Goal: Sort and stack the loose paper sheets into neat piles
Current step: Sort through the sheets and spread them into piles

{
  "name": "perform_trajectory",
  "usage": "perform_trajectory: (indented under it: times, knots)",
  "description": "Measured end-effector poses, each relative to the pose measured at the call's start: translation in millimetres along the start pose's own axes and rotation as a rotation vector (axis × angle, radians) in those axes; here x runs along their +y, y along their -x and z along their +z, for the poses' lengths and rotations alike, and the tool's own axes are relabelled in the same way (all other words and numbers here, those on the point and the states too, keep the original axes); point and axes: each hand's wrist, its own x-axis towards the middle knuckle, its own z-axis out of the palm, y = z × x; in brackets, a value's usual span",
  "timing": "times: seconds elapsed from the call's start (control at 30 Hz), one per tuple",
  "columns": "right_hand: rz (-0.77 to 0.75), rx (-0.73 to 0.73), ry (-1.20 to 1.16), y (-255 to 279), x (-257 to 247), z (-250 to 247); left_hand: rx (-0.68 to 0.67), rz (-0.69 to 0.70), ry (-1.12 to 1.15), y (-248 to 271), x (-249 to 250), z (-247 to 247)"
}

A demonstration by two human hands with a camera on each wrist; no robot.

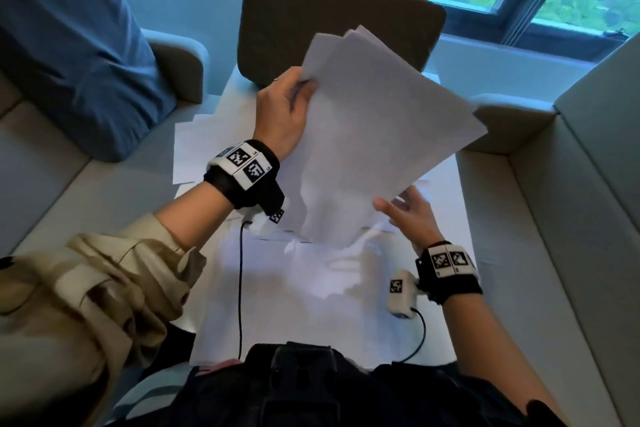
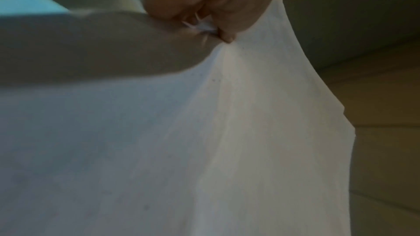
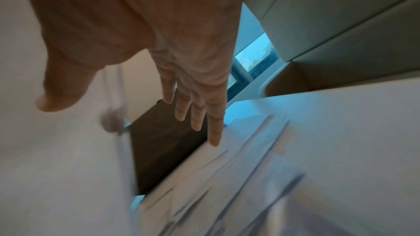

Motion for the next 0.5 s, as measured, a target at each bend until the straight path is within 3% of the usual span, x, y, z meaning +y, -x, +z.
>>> perform_trajectory:
  times: [0.1, 0.23, 0.33, 0.5]
  knots:
    - [-0.041, 0.118, -0.153, -4, -11, 14, -0.013, -0.151, 0.021, 11, -3, -1]
    - [-0.032, 0.147, -0.276, 2, -10, 13, -0.015, -0.373, 0.051, 23, -30, -14]
    - [-0.051, 0.143, -0.187, 13, -4, 7, -0.076, -0.51, 0.037, 42, -47, -25]
    - [-0.165, 0.15, 0.164, 30, 0, -3, -0.157, -0.652, 0.087, 72, -71, -44]
